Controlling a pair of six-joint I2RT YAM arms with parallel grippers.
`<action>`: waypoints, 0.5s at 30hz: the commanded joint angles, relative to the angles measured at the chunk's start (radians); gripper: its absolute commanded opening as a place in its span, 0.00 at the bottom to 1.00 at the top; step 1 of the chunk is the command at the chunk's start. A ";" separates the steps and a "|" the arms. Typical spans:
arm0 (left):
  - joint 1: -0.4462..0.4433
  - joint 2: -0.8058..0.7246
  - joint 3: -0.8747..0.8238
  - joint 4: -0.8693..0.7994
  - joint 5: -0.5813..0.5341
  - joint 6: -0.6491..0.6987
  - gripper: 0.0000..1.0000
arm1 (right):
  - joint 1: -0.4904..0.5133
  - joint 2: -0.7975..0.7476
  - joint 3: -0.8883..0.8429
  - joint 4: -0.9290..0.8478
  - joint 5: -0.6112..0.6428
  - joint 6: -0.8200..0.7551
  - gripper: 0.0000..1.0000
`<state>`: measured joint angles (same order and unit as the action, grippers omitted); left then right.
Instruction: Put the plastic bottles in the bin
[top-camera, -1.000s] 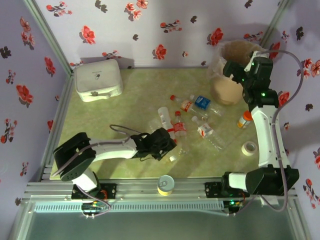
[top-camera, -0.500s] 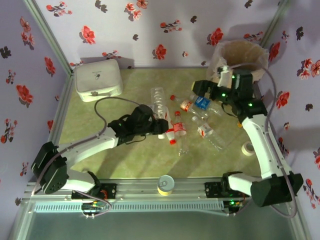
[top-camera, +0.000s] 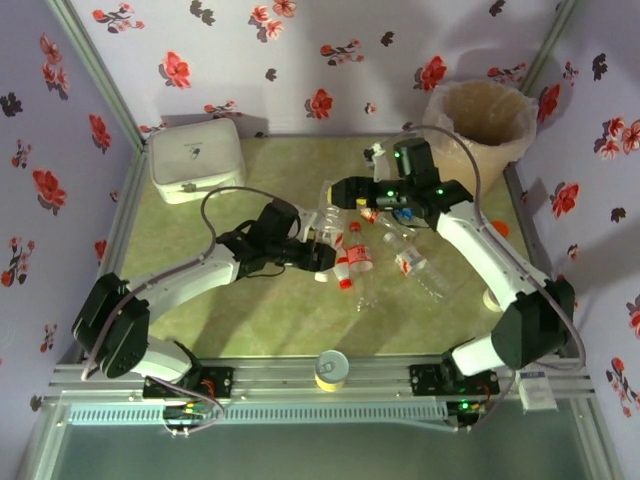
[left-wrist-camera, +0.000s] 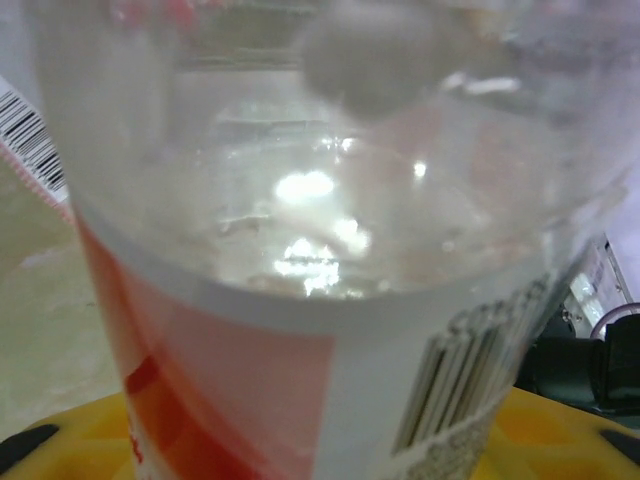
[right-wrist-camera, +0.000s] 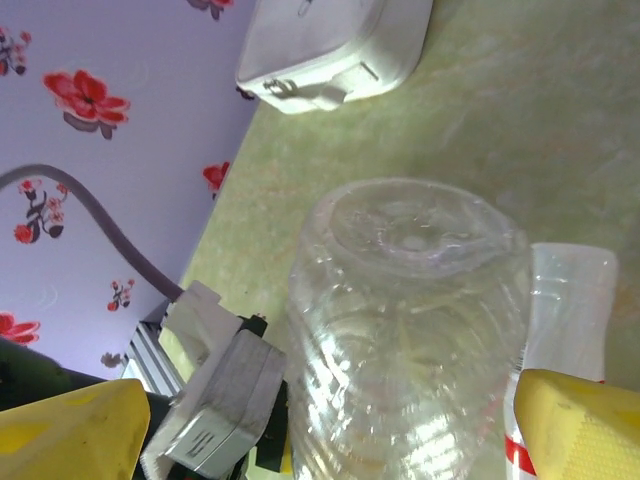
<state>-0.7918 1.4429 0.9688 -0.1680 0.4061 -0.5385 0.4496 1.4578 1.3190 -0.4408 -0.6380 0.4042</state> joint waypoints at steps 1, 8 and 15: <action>0.002 0.007 0.017 0.049 0.046 0.031 0.41 | 0.019 0.022 0.022 0.035 0.026 0.009 0.91; -0.008 0.010 0.028 0.054 0.068 0.044 0.41 | 0.018 0.042 0.009 0.053 0.105 0.008 0.81; -0.024 0.007 0.030 0.050 0.076 0.061 0.41 | -0.002 0.070 0.023 0.026 0.113 -0.018 0.85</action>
<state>-0.8032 1.4483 0.9699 -0.1398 0.4496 -0.5198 0.4572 1.5154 1.3220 -0.4202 -0.5381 0.4004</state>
